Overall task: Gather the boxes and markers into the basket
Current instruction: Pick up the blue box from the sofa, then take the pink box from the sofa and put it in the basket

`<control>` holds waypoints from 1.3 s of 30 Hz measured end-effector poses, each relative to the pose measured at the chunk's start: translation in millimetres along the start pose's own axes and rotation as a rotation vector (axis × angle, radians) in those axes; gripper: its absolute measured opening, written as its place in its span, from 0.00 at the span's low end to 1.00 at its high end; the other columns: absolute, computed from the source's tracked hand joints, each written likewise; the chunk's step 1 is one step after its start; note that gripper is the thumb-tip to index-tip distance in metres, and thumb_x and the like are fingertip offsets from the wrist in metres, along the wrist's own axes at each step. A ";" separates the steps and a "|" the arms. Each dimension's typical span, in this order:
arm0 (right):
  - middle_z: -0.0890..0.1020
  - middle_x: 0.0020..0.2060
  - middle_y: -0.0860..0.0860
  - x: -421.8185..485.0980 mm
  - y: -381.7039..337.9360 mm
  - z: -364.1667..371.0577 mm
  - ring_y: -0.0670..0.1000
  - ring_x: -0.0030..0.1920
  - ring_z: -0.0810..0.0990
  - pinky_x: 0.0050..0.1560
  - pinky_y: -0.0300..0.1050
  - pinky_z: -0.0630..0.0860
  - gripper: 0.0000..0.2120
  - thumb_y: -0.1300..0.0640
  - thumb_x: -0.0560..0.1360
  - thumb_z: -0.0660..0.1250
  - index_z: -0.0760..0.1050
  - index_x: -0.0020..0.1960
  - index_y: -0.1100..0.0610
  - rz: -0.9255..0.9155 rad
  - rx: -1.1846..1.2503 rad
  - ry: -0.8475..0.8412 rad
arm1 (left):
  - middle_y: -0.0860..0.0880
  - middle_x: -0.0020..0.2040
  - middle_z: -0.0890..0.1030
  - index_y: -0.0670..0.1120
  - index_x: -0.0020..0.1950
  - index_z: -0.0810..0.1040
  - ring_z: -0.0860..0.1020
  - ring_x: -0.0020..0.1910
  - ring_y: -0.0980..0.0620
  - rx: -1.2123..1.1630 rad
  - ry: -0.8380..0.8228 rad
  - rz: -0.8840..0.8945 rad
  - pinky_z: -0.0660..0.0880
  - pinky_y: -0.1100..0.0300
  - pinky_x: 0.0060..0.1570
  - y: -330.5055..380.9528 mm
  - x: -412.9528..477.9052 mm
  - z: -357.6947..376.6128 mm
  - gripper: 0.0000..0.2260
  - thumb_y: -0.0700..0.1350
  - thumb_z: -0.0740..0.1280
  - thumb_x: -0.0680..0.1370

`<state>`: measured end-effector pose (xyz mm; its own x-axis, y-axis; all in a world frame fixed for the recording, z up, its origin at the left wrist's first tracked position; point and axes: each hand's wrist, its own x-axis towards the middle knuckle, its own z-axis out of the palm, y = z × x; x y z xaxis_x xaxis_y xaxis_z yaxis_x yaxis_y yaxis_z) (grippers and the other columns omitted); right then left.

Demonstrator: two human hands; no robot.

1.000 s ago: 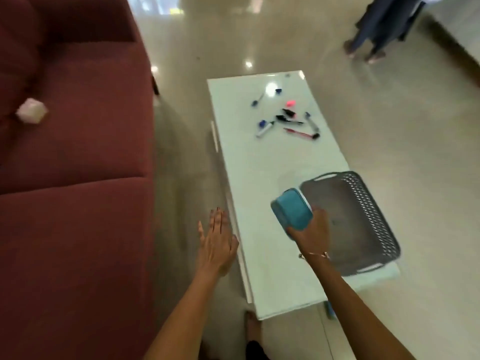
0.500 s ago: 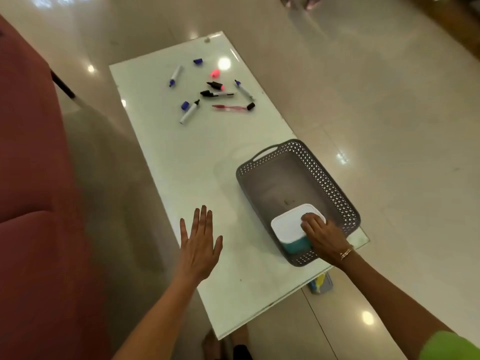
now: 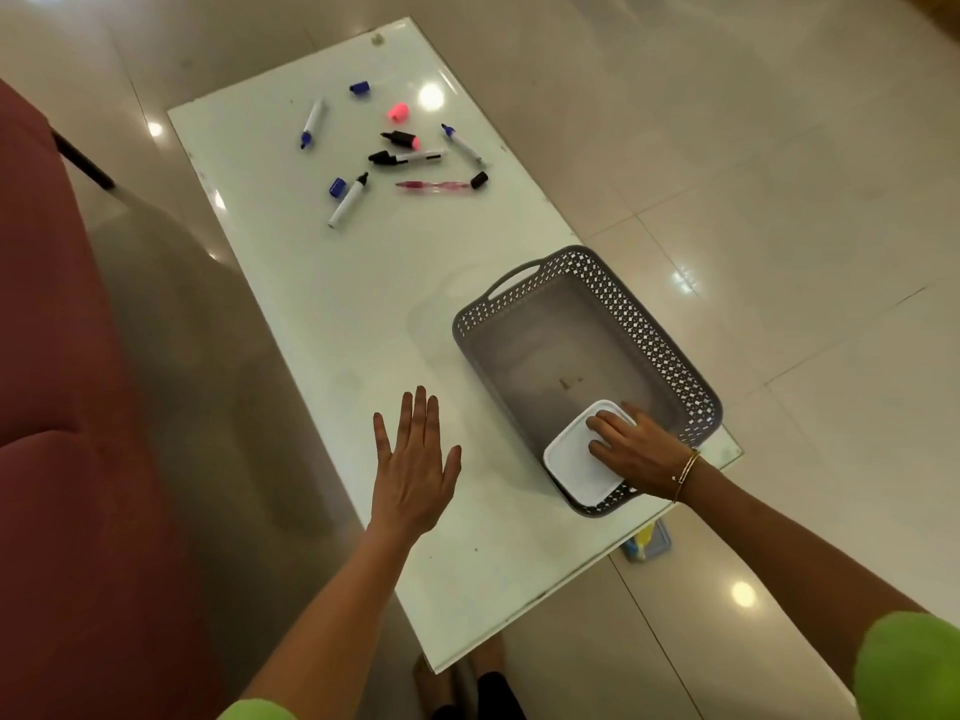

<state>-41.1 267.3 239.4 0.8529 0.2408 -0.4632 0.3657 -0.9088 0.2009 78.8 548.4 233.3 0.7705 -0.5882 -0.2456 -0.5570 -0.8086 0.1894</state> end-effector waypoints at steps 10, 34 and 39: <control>0.79 0.53 0.57 7.7 4.9 -15.4 0.57 0.51 0.78 0.51 0.56 0.75 0.29 0.32 0.69 0.54 0.73 0.50 0.56 -0.006 0.124 0.035 | 0.44 0.77 0.49 0.42 0.76 0.49 0.45 0.76 0.47 -0.017 -0.007 -0.024 0.44 0.39 0.73 -15.8 -5.9 -4.9 0.34 0.62 0.35 0.77; 0.51 0.75 0.58 151.0 -85.4 -175.2 0.60 0.75 0.47 0.72 0.60 0.44 0.40 0.32 0.71 0.35 0.47 0.75 0.56 0.367 0.612 0.287 | 0.45 0.77 0.46 0.42 0.76 0.44 0.43 0.76 0.48 -0.065 0.060 -0.227 0.36 0.43 0.72 -116.5 0.4 -90.2 0.34 0.61 0.37 0.74; 0.55 0.75 0.58 250.0 -131.7 -267.1 0.59 0.75 0.51 0.73 0.61 0.50 0.37 0.34 0.74 0.42 0.50 0.74 0.57 0.211 0.536 0.352 | 0.45 0.77 0.44 0.43 0.75 0.42 0.41 0.76 0.49 -0.089 0.133 -0.339 0.34 0.44 0.71 -214.3 11.0 -131.1 0.34 0.61 0.35 0.74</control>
<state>223.5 538.3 327.7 0.9895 0.0538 -0.1338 0.0201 -0.9701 -0.2418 247.3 716.4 314.7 0.9434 -0.2760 -0.1837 -0.2385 -0.9499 0.2020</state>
